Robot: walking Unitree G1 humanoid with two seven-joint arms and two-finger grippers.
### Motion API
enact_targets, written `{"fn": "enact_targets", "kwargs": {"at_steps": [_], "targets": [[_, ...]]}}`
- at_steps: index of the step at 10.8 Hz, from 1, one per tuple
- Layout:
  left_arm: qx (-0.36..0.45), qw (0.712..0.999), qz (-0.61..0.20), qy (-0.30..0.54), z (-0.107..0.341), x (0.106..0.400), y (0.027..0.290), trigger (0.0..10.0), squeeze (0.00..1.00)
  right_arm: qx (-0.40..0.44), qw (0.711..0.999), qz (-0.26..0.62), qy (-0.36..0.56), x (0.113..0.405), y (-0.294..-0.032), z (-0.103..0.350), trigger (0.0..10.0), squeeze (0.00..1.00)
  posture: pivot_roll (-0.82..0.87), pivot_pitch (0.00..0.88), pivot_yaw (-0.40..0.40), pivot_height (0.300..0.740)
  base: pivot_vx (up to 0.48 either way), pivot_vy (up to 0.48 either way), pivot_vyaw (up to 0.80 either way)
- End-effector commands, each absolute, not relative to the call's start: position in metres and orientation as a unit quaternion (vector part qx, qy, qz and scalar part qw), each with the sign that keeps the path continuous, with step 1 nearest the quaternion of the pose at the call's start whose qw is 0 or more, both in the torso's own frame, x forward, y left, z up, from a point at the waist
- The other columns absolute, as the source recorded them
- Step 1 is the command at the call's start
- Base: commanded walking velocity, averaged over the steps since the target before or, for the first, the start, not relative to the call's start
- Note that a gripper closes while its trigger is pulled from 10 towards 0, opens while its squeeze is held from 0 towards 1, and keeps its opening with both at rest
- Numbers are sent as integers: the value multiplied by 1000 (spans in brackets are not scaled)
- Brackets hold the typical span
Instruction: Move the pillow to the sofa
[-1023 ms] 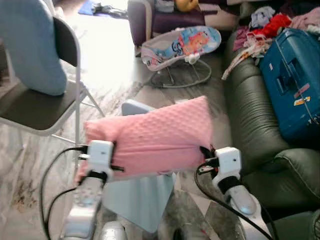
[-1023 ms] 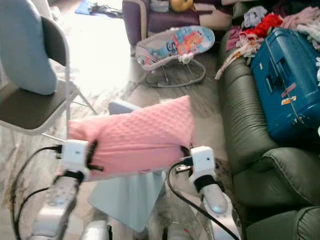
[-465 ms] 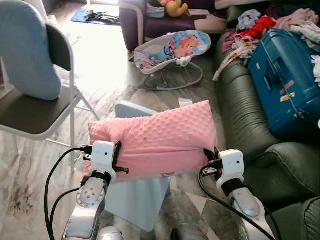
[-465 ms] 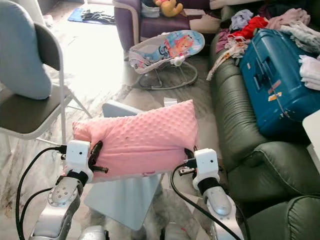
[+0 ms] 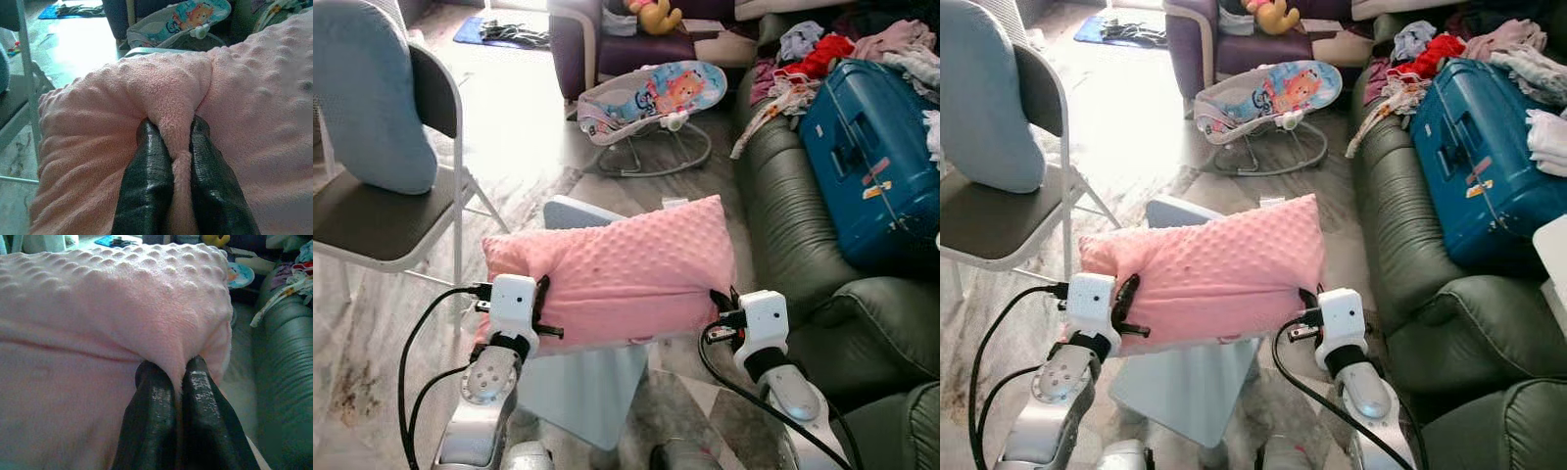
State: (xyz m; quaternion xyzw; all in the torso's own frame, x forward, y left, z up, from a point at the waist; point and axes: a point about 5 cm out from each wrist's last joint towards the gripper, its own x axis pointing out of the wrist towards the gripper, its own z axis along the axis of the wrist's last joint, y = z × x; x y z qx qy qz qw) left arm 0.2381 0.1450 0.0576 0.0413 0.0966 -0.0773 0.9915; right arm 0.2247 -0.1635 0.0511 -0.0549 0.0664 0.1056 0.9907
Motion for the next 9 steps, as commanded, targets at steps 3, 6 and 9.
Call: {"fn": "enact_targets", "kwargs": {"at_steps": [3,6,9], "targets": [[41,992,-87,86,63,238,142,10000,0,-58,991,95,72,224,-168,50,10000,0,-37,87,-47,740,-196,0,0],[40,991,-88,89,63,238,142,10000,0,-57,991,95,74,223,-168,49,10000,0,-37,91,-45,740,-305,0,0],[39,991,-88,90,63,238,142,10000,0,-57,991,95,76,223,-168,48,10000,0,-37,93,-43,740,-300,0,0]]}}
